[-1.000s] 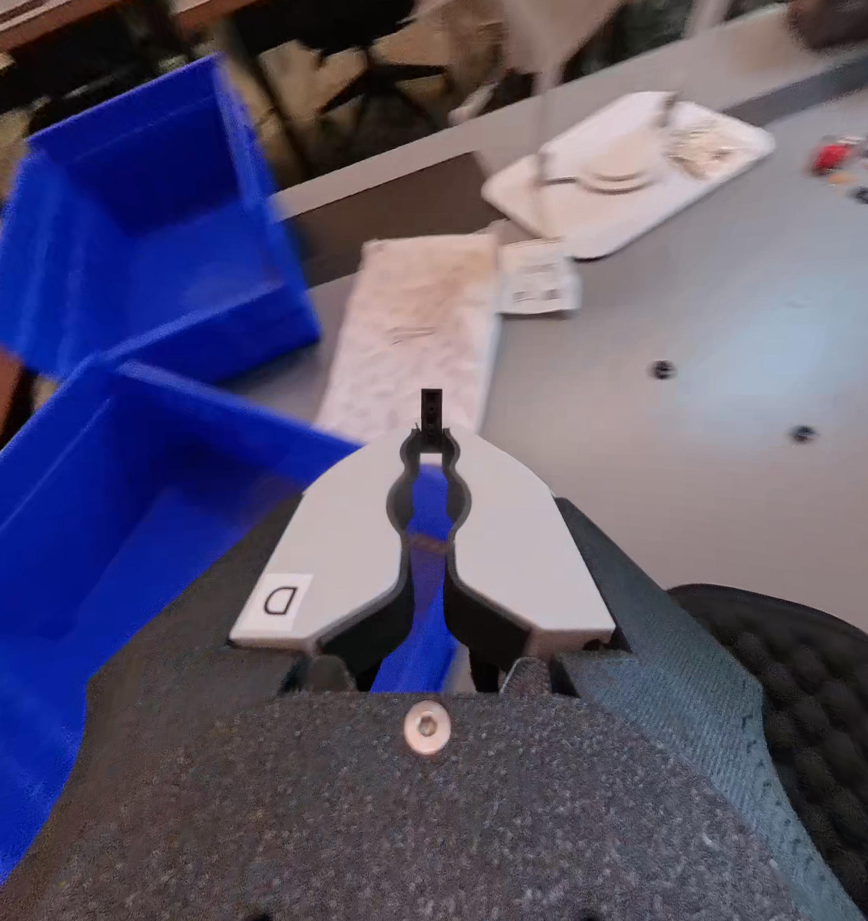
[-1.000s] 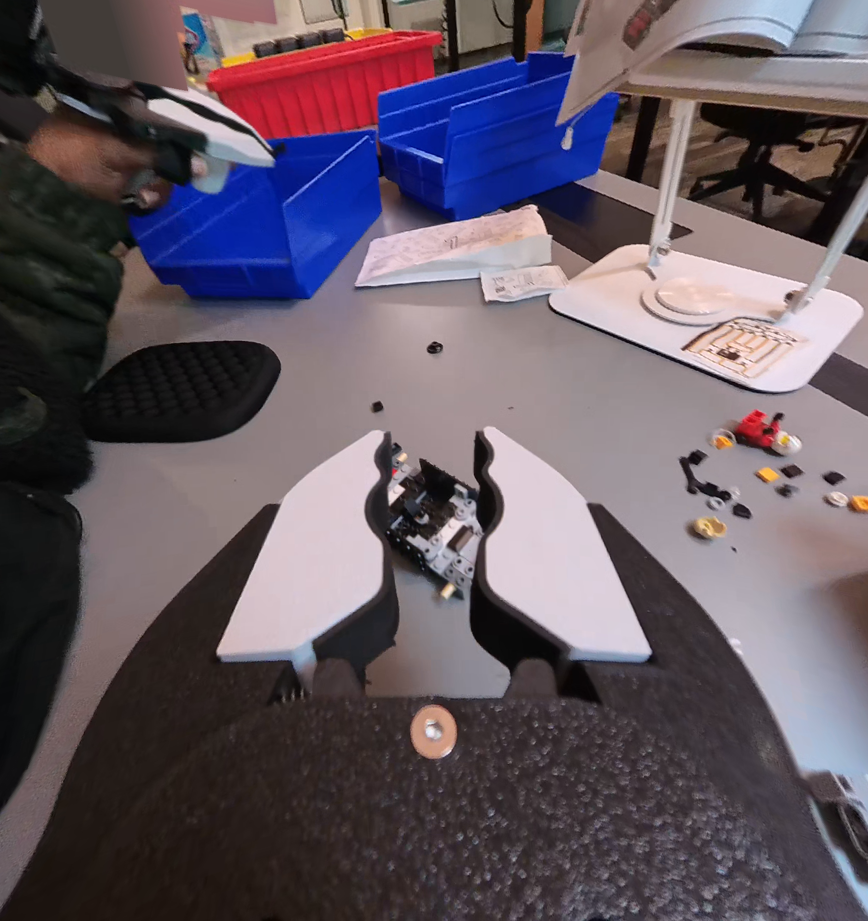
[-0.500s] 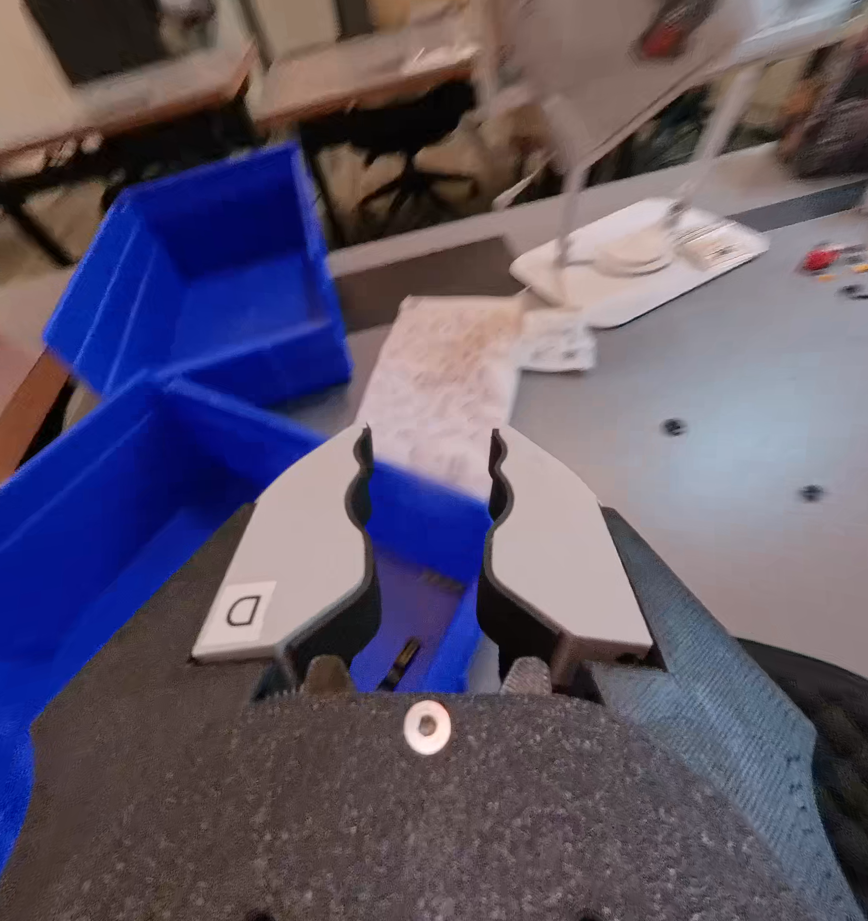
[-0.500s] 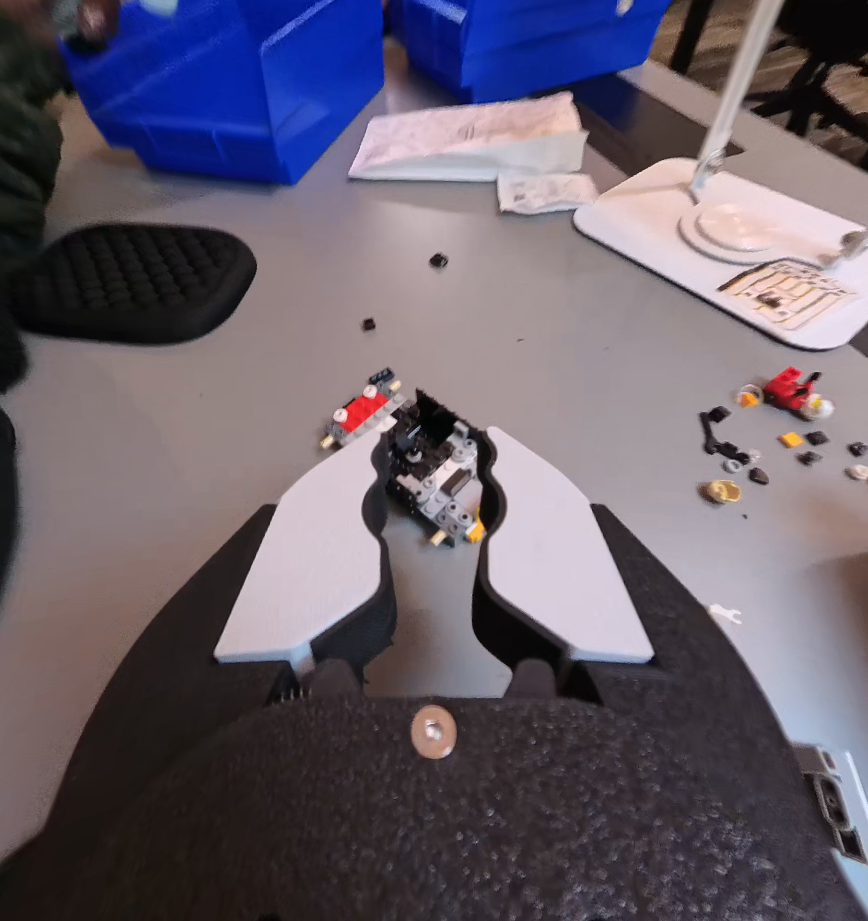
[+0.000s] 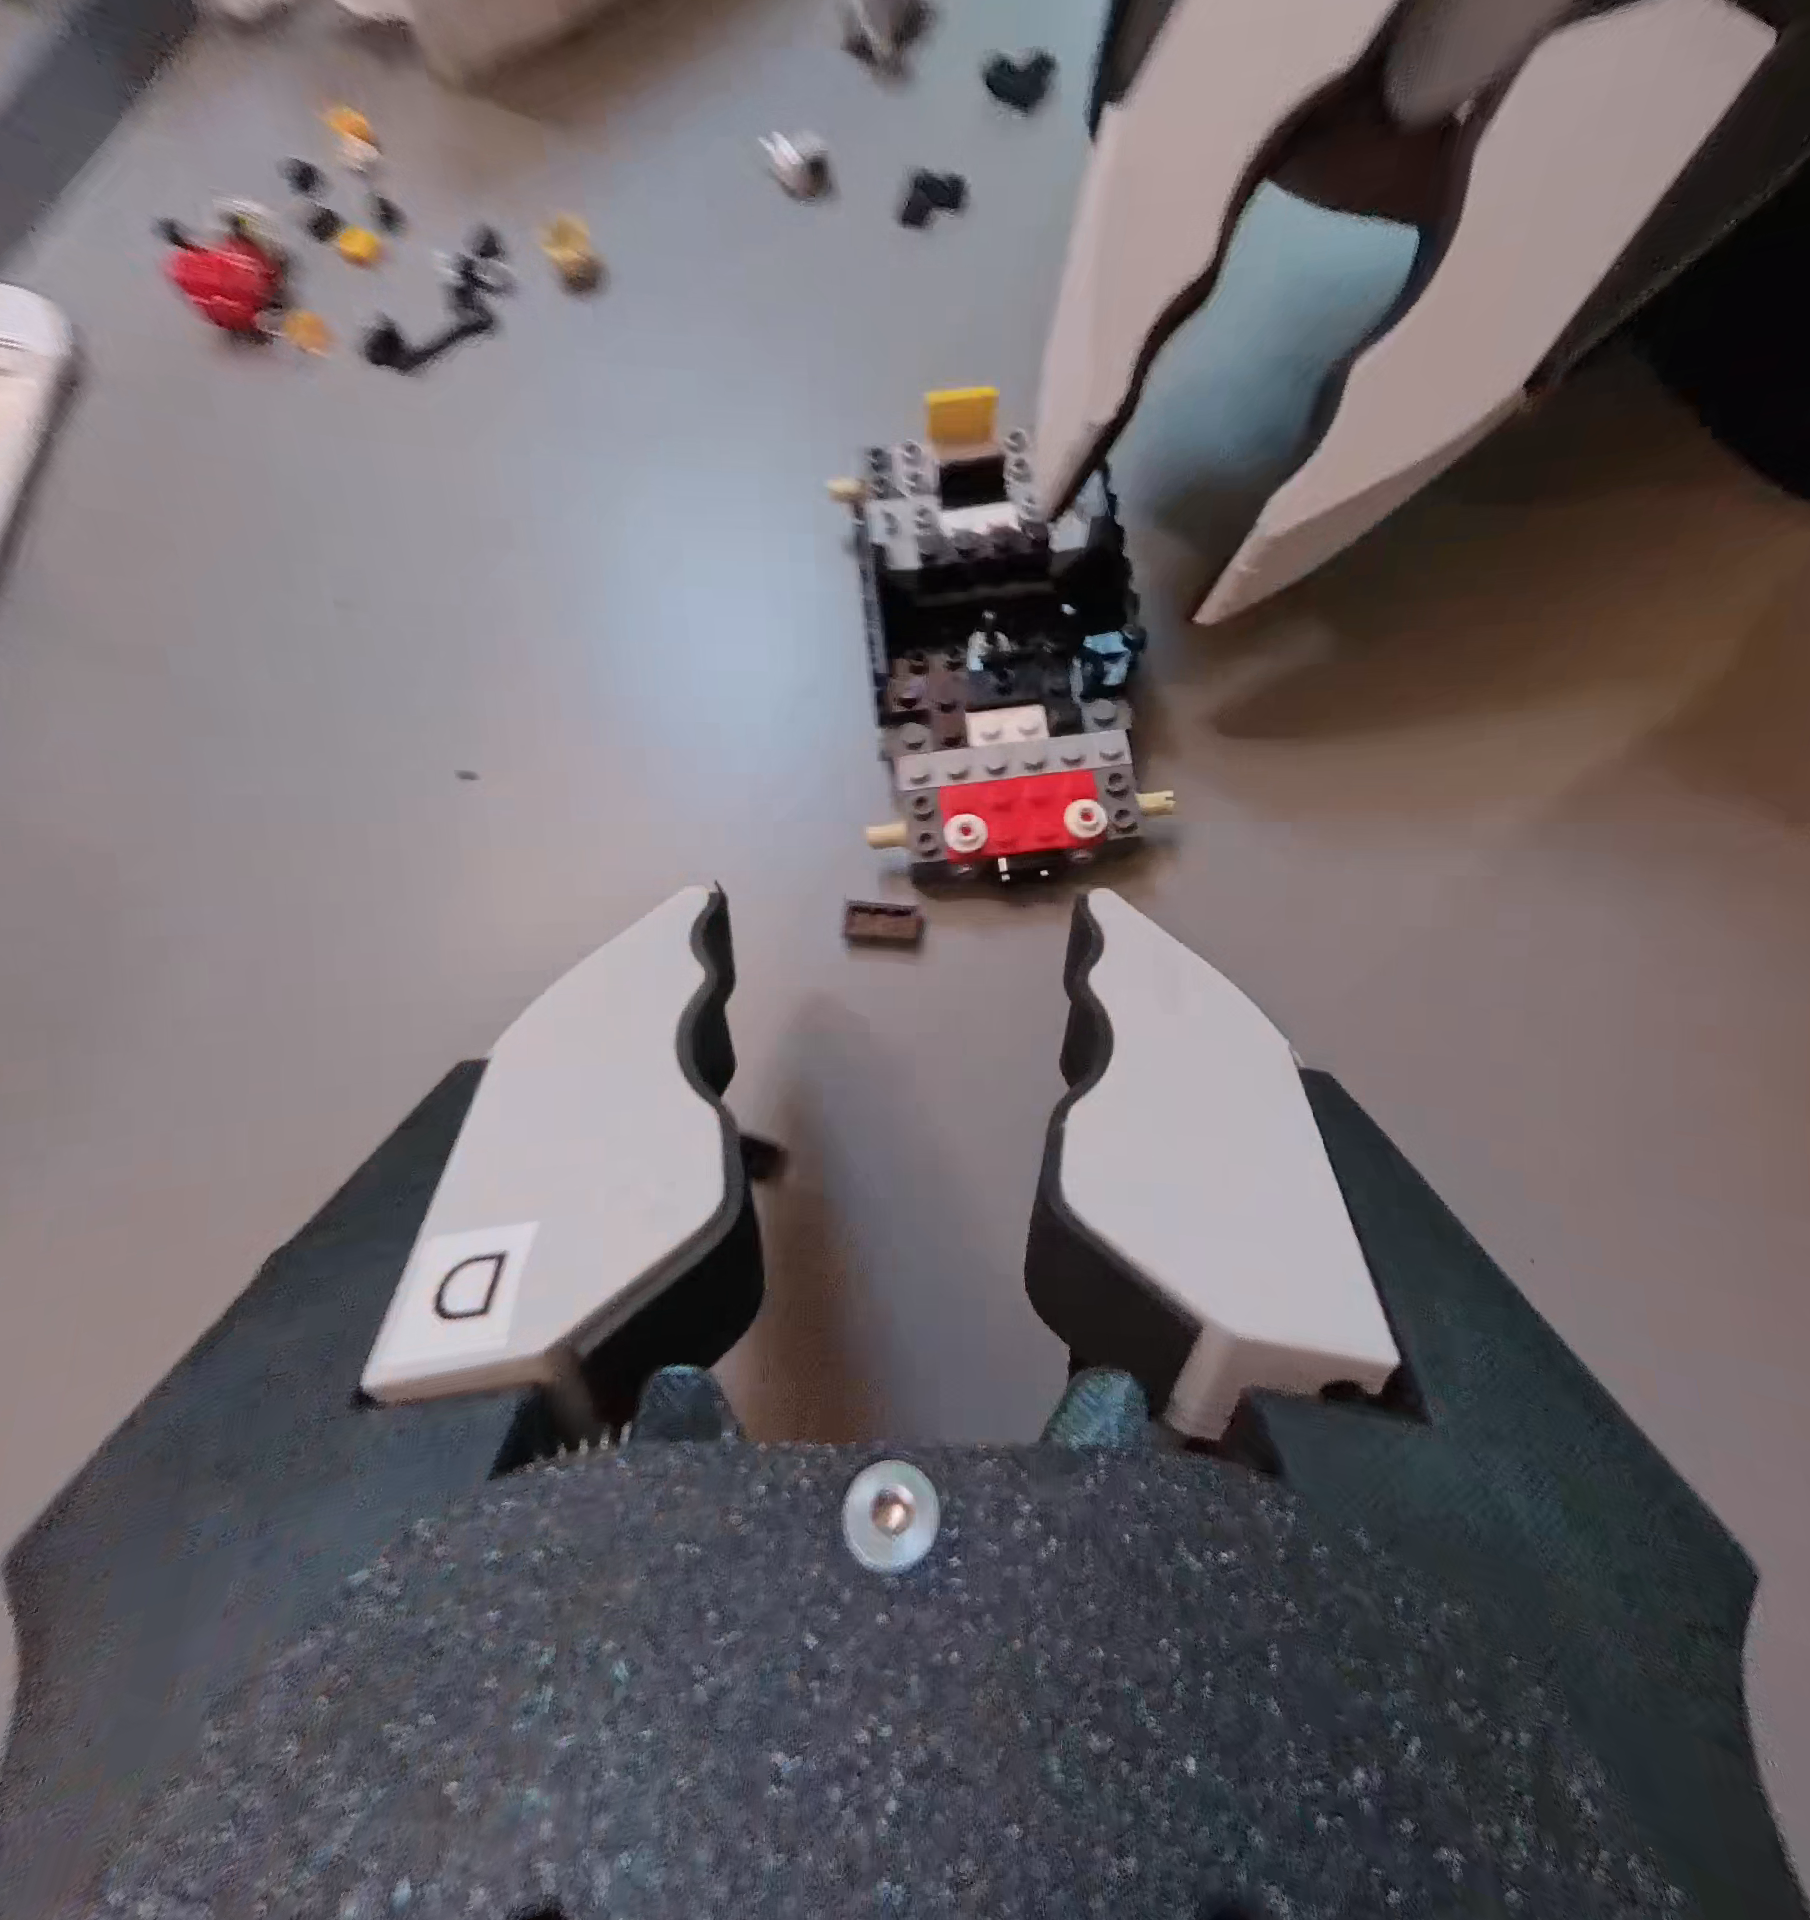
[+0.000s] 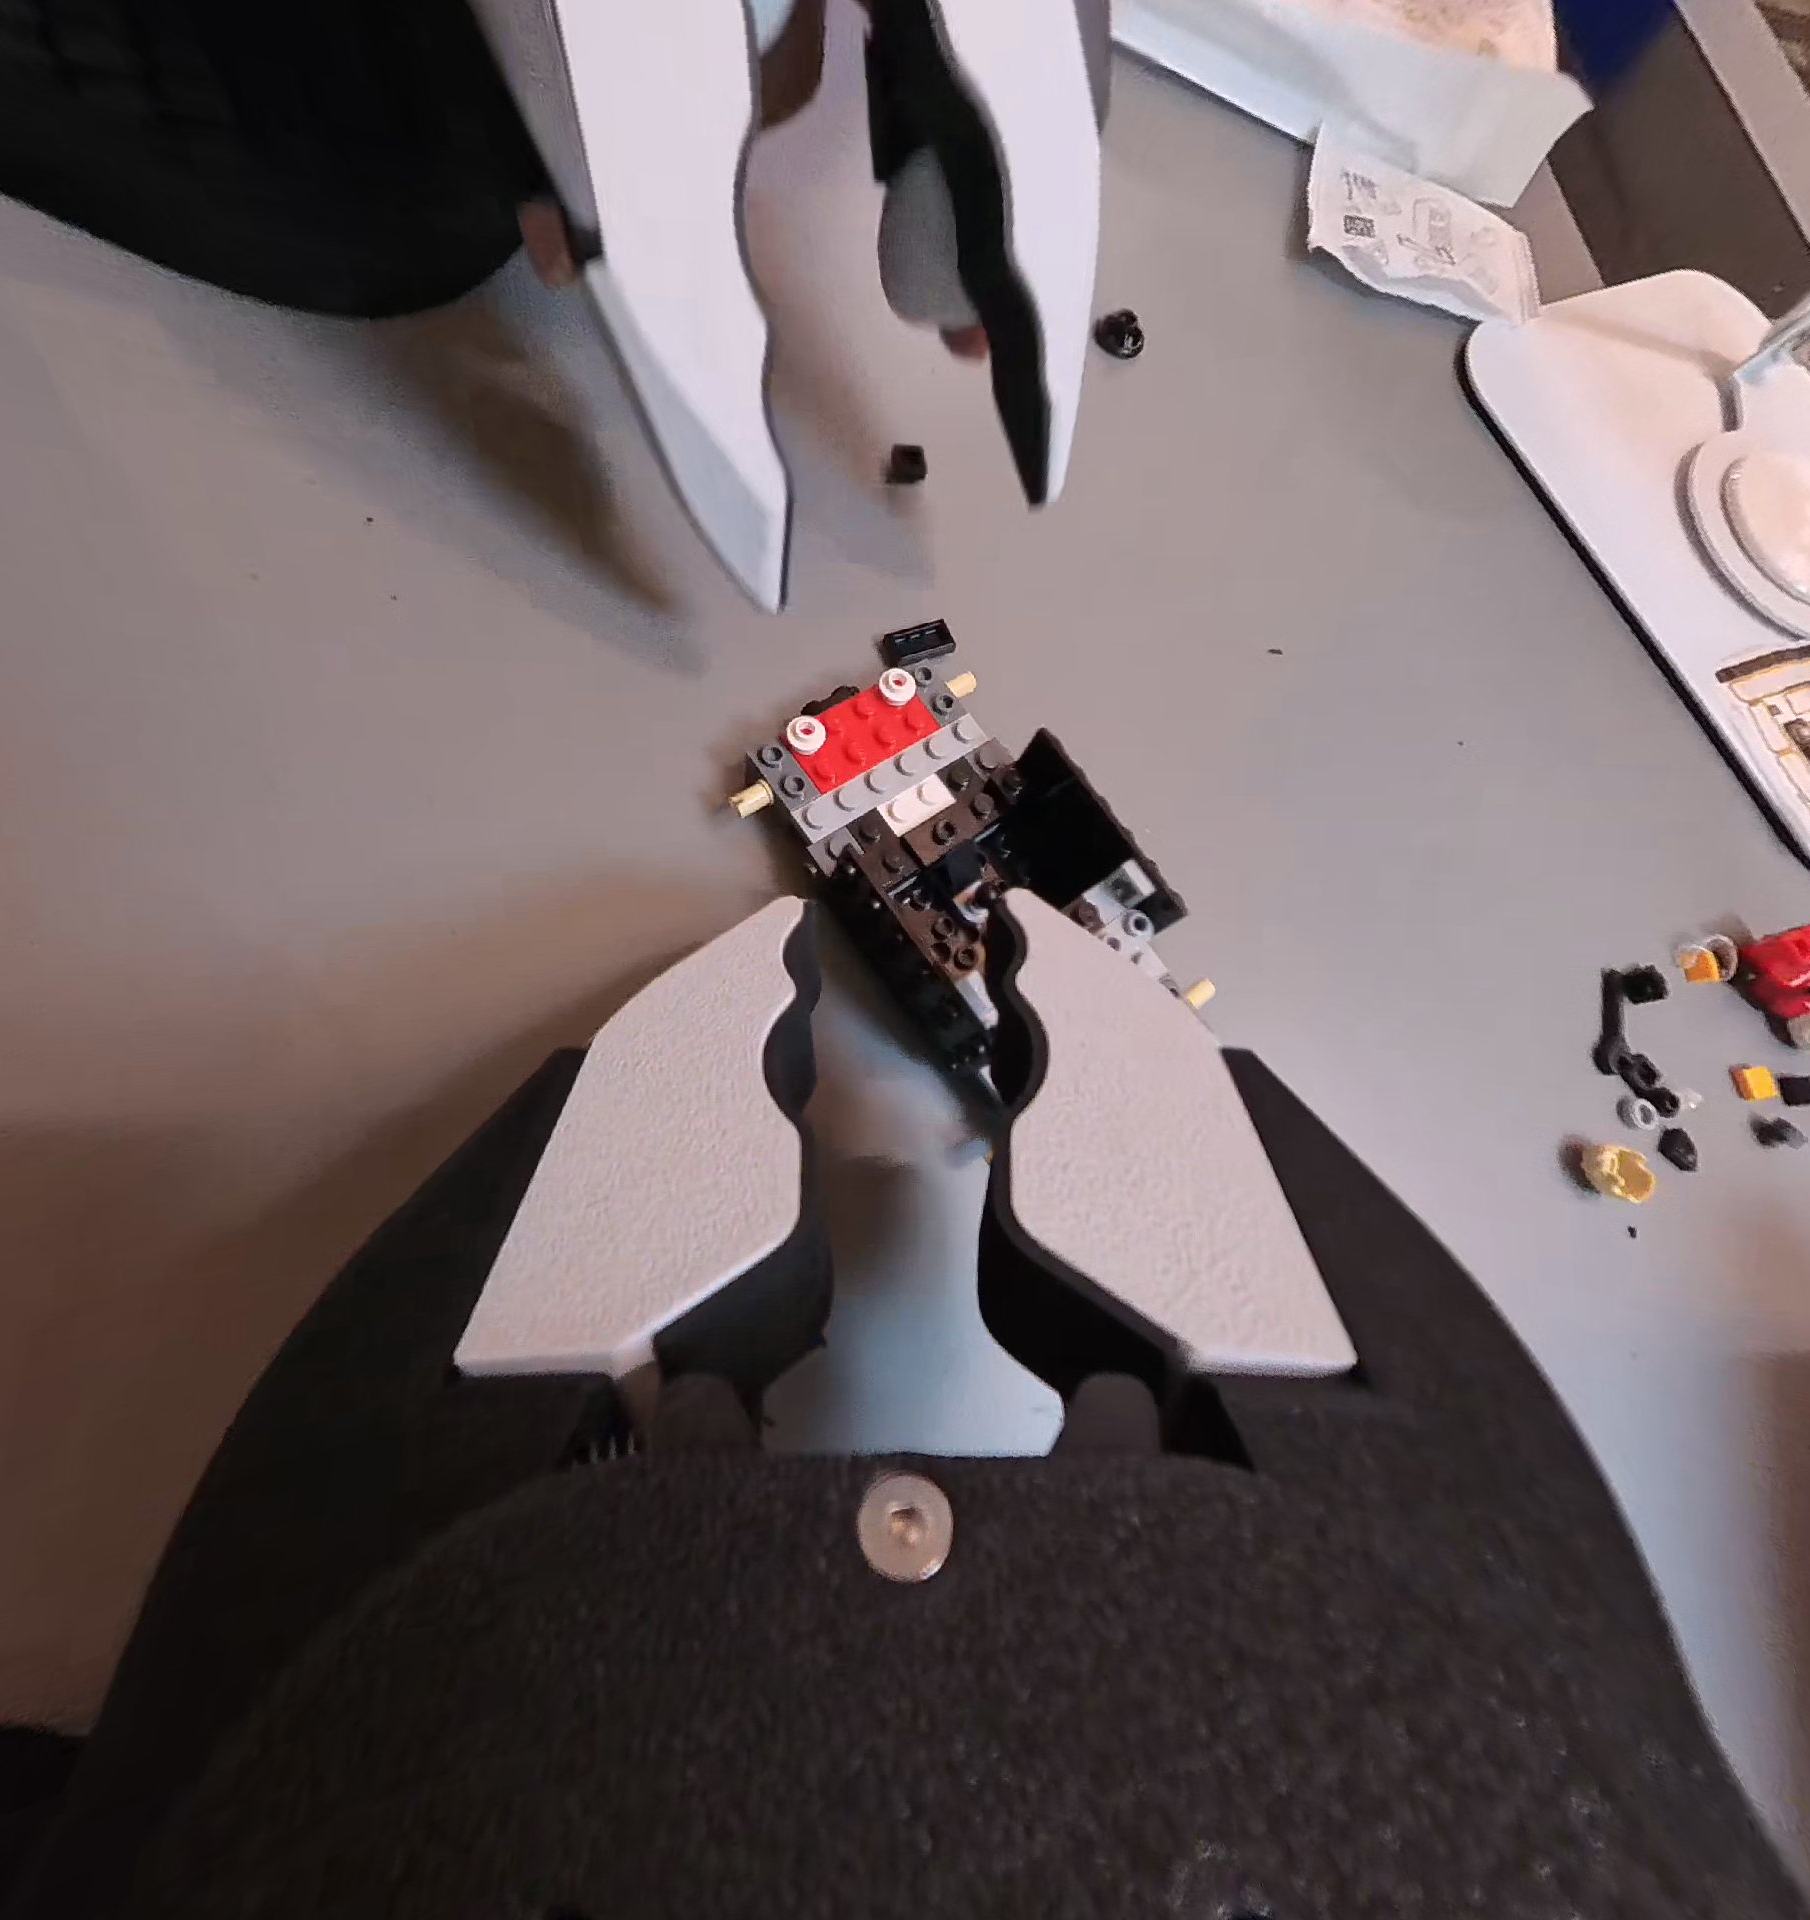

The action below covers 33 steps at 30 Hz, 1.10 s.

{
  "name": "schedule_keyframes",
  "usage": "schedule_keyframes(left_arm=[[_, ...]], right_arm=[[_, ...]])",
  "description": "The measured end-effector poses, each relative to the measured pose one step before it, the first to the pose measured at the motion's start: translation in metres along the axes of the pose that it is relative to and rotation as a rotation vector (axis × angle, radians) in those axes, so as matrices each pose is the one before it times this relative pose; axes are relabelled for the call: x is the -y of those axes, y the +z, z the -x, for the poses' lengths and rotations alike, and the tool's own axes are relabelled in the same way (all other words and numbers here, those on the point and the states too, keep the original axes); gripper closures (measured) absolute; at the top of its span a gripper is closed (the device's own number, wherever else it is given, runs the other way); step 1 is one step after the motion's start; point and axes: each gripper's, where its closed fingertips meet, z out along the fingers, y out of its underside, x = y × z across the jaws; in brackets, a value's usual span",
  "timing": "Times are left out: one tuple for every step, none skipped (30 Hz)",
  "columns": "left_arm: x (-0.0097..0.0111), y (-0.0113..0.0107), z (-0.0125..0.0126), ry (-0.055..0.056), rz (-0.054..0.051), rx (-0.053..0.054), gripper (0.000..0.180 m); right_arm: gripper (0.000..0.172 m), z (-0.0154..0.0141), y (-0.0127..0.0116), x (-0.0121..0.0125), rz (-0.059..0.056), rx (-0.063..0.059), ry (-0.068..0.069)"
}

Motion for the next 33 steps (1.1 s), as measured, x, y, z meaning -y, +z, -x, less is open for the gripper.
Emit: schedule_keyframes(left_arm=[[-0.00079,0.00728,-0.00504,0.0083,0.0100,-0.0243,0.118],[0.00077,0.00564,-0.00537,0.0050,0.0009,-0.0287,0.118],[0.00116,0.00386,-0.00416,0.0061,0.0022,-0.0221,0.116],[0.00114,0.00213,-0.00100,0.0122,0.0023,-0.0028,0.116],[0.00083,0.00045,0.00165,0.0160,0.0027,0.0111,0.116],[0.00087,-0.00132,0.00432,0.0149,0.0001,0.0225,0.117],[0.00258,-0.00305,0.00629,0.0095,-0.0111,0.0266,0.118],[0.00520,-0.00492,0.00892,0.0011,-0.0282,0.0349,0.122],[0.00791,-0.00635,0.01239,-0.0060,-0.0421,0.0446,0.126],[0.00876,-0.00659,0.01492,-0.0177,-0.0454,0.0453,0.130],[0.00861,-0.00600,0.01596,-0.0365,-0.0415,0.0369,0.131],[0.00849,-0.00519,0.01533,-0.0535,-0.0390,0.0259,0.132],[0.00962,-0.00508,0.01449,-0.0540,-0.0461,0.0229,0.136],[0.01051,-0.00460,0.01396,-0.0402,-0.0538,0.0260,0.139],[0.01014,-0.00395,0.01368,-0.0259,-0.0517,0.0312,0.141],[0.00984,-0.00330,0.01247,-0.0263,-0.0502,0.0274,0.142],[0.01021,-0.00296,0.01069,-0.0358,-0.0540,0.0201,0.143],[0.01001,-0.00272,0.00939,-0.0370,-0.0538,0.0173,0.145],[0.00874,-0.00251,0.00846,-0.0267,-0.0481,0.0191,0.147],[0.00658,-0.00257,0.00770,-0.0164,-0.0384,0.0226,0.149],[0.00466,-0.00319,0.00716,-0.0084,-0.0318,0.0284,0.150],[0.00288,-0.00369,0.00512,0.0051,-0.0265,0.0241,0.152],[0.00097,-0.00382,0.00421,0.0135,-0.0187,0.0242,0.154],[-0.00026,-0.00386,0.00437,0.0151,-0.0150,0.0299,0.155],[-0.00127,-0.00335,0.00266,0.0135,-0.0105,0.0195,0.156],[-0.00230,-0.00283,0.00093,0.0128,-0.0036,0.0089,0.157],[-0.00350,-0.00217,0.00114,0.0140,0.0046,0.0113,0.158],[-0.00388,-0.00147,0.00039,0.0150,0.0087,0.0052,0.158],[-0.00380,-0.00083,-0.00040,0.0161,0.0107,-0.0007,0.157],[-0.00334,-0.00014,0.00038,0.0158,0.0100,0.0032,0.157],[-0.00268,0.00050,0.00085,0.0129,0.0083,0.0038,0.157],[-0.00237,0.00125,0.00082,0.0084,0.0093,0.0006,0.157],[-0.00223,0.00148,0.00130,0.0023,0.0090,0.0019,0.157]], right_arm=[[0.142,0.00032,0.00145,-0.00108,0.0091,-0.0028,-0.0120],[0.144,-0.00080,0.00128,-0.00106,0.0078,-0.0079,-0.0075],[0.148,-0.00133,0.00093,-0.00043,0.0029,-0.0094,-0.0027],[0.152,-0.00140,0.00074,-0.00026,0.0018,-0.0066,0.0037],[0.154,-0.00078,0.00089,-0.00053,0.0030,-0.0006,0.0090],[0.156,-0.00178,0.00084,-0.00052,0.0028,-0.0073,0.0119],[0.158,-0.00210,0.00081,-0.00059,0.0047,-0.0097,0.0085],[0.158,-0.00199,0.00087,0.00000,0.0022,-0.0111,0.0030],[0.158,-0.00316,0.00097,0.00074,0.0002,-0.0185,0.0077],[0.158,-0.00411,0.00147,0.00103,0.0009,-0.0240,0.0136],[0.158,-0.00466,0.00119,0.00311,-0.0114,-0.0264,0.0158],[0.157,-0.00529,-0.00041,0.00698,-0.0330,-0.0267,0.0234],[0.157,-0.00687,-0.00181,0.01019,-0.0463,-0.0281,0.0296],[0.156,-0.00847,-0.00253,0.01255,-0.0516,-0.0309,0.0240],[0.154,-0.01082,-0.00269,0.01464,-0.0544,-0.0393,0.0152],[0.152,-0.01150,-0.00116,0.01608,-0.0499,-0.0365,0.0042],[0.151,-0.01310,0.00112,0.01639,-0.0395,-0.0387,-0.0065],[0.148,-0.01539,0.00398,0.01640,-0.0321,-0.0459,-0.0186],[0.144,-0.01690,0.00688,0.01588,-0.0276,-0.0451,-0.0258],[0.143,-0.01885,0.00956,0.01468,-0.0241,-0.0471,-0.0209],[0.144,-0.02012,0.01171,0.01260,-0.0211,-0.0476,-0.0155],[0.145,-0.02204,0.01366,0.00952,-0.0143,-0.0562,-0.0172],[0.149,-0.02255,0.01515,0.00632,-0.0113,-0.0610,-0.0185],[0.151,-0.01901,0.01663,0.00261,-0.0029,-0.0416,-0.0087],[0.152,-0.01583,0.01728,-0.00087,0.0102,-0.0288,-0.0002],[0.152,-0.01257,0.01680,-0.00301,0.0196,-0.0201,0.0001],[0.151,-0.00883,0.01571,-0.00409,0.0249,-0.0098,-0.0018],[0.151,-0.00652,0.01364,-0.00361,0.0227,-0.0089,-0.0027],[0.151,-0.00413,0.01103,-0.00240,0.0143,-0.0082,-0.0093],[0.151,-0.00297,0.00861,-0.00139,0.0100,-0.0141,-0.0172],[0.151,-0.00100,0.00647,-0.00010,0.0043,-0.0107,-0.0188],[0.152,0.00012,0.00480,0.00053,0.0021,-0.0074,-0.0159],[0.154,-0.00042,0.00345,0.00059,0.0036,-0.0110,-0.0156]])
